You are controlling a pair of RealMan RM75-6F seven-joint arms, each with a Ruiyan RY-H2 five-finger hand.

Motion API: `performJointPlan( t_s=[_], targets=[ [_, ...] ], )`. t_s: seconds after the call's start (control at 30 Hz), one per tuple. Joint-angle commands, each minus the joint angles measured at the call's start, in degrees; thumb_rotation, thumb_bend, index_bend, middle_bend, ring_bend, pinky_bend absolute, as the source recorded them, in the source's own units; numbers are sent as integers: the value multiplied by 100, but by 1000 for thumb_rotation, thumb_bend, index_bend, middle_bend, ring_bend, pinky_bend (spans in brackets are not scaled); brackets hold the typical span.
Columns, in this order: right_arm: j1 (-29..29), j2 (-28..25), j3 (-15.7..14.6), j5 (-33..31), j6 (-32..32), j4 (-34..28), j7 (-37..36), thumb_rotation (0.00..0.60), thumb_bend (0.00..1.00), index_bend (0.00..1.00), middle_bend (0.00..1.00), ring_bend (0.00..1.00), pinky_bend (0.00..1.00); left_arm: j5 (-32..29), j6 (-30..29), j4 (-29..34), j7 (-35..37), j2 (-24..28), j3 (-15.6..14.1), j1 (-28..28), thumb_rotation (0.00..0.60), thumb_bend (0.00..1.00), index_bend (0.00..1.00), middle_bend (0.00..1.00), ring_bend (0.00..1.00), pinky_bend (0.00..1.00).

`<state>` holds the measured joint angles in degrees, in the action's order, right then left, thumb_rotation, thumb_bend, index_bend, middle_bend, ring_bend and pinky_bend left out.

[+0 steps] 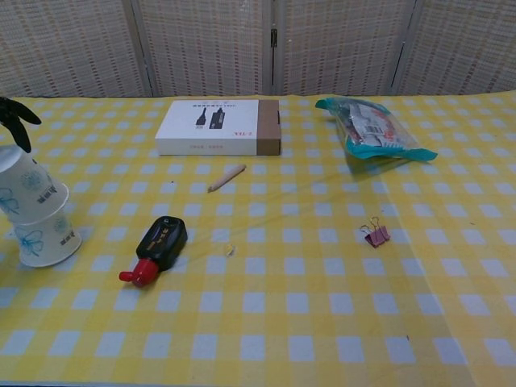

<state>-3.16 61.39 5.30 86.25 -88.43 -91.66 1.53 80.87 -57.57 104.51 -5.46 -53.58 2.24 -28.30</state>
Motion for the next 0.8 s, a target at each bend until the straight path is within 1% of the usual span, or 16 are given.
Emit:
performJointPlan(
  t_s=[0.03,0.17,0.33,0.67,0.8],
  targets=[
    [1,4,2,6,-9,12,-11,600,364,12,50,129,62,97,-161,168,95,196,50,48,600,392,423,149,144,34],
    [3,6,3,14,-16,21,-26,600,364,12,50,128,62,136,-354,289,113,381,79,133,600,392,426,151,145,35],
    [-4,20,-1,23,-6,38,-38,600,364,13,50,128,62,28,-424,263,104,465,48,241,600,392,428,152,145,35],
    [-22,30,-2,14,30,17,12,600,365,18,50,128,61,-620,-345,-149,-403,206,-76,431,600,392,428,152,145,34],
    [-24,27,-3,2,43,-14,39,600,364,35,50,128,62,-657,-318,-281,-438,39,-135,481,600,392,428,152,144,34]
  ],
)
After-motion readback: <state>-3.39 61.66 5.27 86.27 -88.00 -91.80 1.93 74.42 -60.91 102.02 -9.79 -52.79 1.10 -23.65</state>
